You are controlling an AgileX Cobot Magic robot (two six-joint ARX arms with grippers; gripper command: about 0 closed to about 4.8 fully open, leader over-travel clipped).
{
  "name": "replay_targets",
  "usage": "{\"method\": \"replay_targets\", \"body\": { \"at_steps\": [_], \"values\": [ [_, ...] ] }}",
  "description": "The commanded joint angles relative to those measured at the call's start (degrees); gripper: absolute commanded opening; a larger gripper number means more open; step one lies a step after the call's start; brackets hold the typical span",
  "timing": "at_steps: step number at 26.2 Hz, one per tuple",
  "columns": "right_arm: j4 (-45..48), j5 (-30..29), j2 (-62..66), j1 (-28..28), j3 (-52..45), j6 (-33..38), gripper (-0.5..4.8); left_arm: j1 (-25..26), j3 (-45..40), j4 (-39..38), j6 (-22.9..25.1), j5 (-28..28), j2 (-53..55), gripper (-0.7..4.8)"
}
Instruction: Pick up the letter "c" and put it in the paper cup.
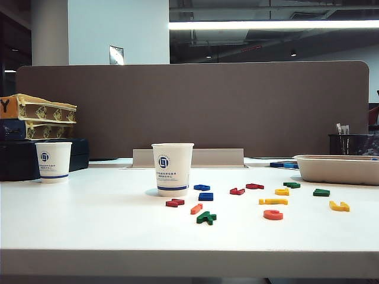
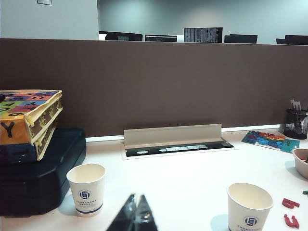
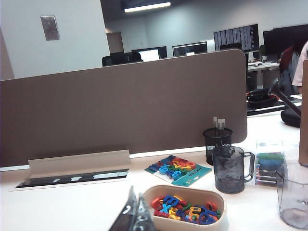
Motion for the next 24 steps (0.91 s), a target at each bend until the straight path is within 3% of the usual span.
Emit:
{"method": "replay_targets", "body": {
  "at_steps": [1,9,14,18,24],
  "values": [
    [-2.51,-3.32,2.86,0.15,3.32,-0.37,-0.01,-0.07,1.68,-0.13,0.26,2.78,2.21,-0.05],
    [-3.1,-12.72,11.85,0.22,8.98,-0.37,-0.02,-1.92,5.46,0.2,0.59,9.03,10.91,-0.05],
    [-3.13,-16.02,15.98,0.2,11.21,-0.37,-0.02,-4.26,6.67,0.35,2.43,9.68,15.12,-0.05],
    [-3.32,-24.33,20.85,0.33,11.85,-0.33,-0.02,-8.15,7.65,1.14,2.45,10.27,19.12,-0.05],
    [-3.56,-25.86,25.55,3.91,11.85,-0.02,-0.01,-13.0,7.65,1.16,2.43,10.25,22.86,-0.05]
  ]
}}
